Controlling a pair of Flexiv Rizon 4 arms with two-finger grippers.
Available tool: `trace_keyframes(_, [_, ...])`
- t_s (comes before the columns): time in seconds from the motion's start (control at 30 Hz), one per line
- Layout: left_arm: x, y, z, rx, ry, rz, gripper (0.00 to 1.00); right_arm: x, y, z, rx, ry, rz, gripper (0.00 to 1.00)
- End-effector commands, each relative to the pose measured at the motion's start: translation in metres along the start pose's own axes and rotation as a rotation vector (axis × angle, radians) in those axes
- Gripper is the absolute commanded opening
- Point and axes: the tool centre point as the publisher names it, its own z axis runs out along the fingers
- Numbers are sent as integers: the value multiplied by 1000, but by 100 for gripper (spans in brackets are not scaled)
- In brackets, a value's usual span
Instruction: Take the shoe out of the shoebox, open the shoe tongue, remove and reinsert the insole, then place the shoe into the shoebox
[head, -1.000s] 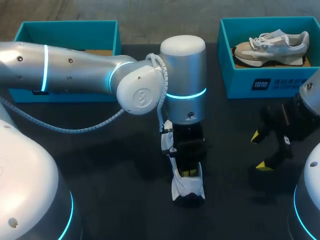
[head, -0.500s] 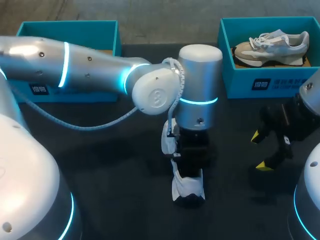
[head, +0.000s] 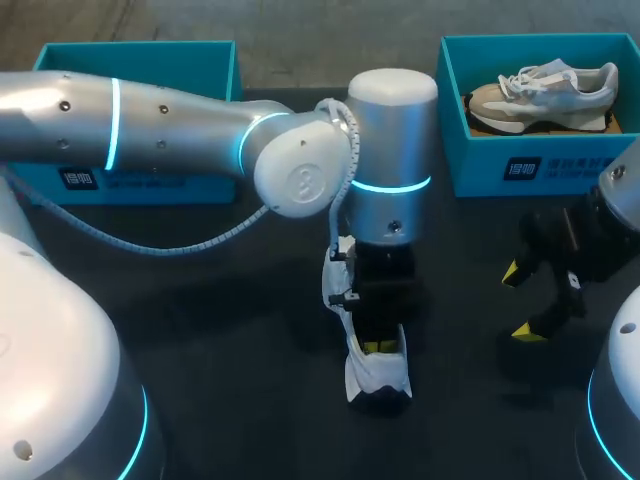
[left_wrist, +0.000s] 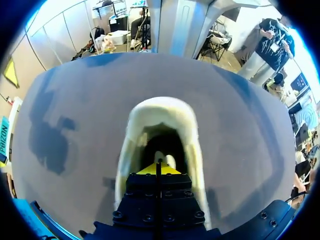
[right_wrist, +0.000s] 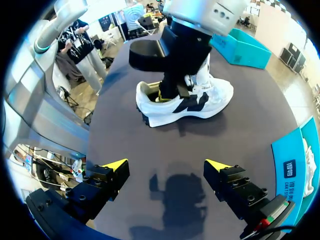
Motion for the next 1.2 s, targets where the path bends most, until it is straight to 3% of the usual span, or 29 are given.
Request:
trace_keyframes(0.03, [4, -2, 8, -4, 18, 4, 0, 2, 0, 1, 3, -4, 1, 100])
trace_keyframes(0.4, [-7, 12, 36, -42, 77, -22, 0, 2, 0, 1, 3, -4, 1, 100])
trace_keyframes(0.87, [14, 0, -28, -84, -55, -13, 0, 2, 0, 1, 3, -4, 1, 100])
trace_keyframes(1.2, [16, 18, -37, -149, -94, -47, 0, 2, 0, 1, 3, -4, 1, 100])
